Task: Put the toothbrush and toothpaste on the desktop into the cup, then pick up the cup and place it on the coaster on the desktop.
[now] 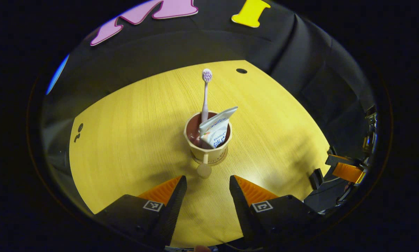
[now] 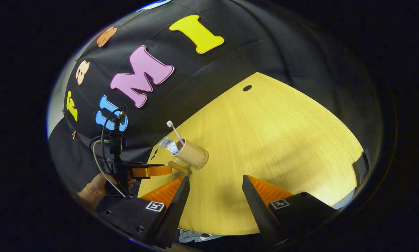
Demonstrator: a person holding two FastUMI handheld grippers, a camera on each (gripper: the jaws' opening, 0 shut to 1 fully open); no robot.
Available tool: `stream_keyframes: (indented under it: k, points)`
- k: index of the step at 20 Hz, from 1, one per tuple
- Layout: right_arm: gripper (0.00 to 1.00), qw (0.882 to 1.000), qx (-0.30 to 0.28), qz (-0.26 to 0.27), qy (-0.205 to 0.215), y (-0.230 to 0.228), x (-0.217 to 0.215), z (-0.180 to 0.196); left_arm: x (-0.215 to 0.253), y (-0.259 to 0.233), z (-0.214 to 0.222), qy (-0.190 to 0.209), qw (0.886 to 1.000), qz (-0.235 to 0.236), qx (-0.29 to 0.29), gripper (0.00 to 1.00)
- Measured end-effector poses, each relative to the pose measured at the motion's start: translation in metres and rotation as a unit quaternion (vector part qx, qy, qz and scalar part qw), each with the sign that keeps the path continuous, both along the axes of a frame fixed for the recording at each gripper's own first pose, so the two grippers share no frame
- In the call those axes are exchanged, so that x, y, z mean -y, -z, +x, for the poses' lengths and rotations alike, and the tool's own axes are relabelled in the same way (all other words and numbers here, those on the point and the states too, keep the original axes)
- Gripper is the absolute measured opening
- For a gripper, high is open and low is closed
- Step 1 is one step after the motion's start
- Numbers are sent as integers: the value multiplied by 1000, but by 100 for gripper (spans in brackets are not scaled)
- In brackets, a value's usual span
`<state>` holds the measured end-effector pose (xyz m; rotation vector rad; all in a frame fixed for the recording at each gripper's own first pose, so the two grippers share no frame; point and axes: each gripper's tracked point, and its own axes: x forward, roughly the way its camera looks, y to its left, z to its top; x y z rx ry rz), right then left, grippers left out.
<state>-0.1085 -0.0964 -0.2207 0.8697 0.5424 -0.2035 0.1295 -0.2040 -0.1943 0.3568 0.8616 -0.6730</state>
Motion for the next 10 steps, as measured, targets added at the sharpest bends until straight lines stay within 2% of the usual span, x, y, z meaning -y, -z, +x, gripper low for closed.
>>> stream_keyframes:
  k: [1,2,3,10]
  points:
    - [94,1000,2,-2,-2,-6,-5,1,-6,-9,-5,-3,1000,-14,8,77]
    - [96,1000,5,-6,-4,-12,-11,2,-14,-17,-10,-6,999,-28,14,82]
    - [96,1000,7,-8,-7,-18,-17,2,-23,-24,-15,-11,999,-41,20,78]
    - [96,1000,13,-23,1,-53,-51,7,-91,-51,-44,-40,991,-119,48,81]
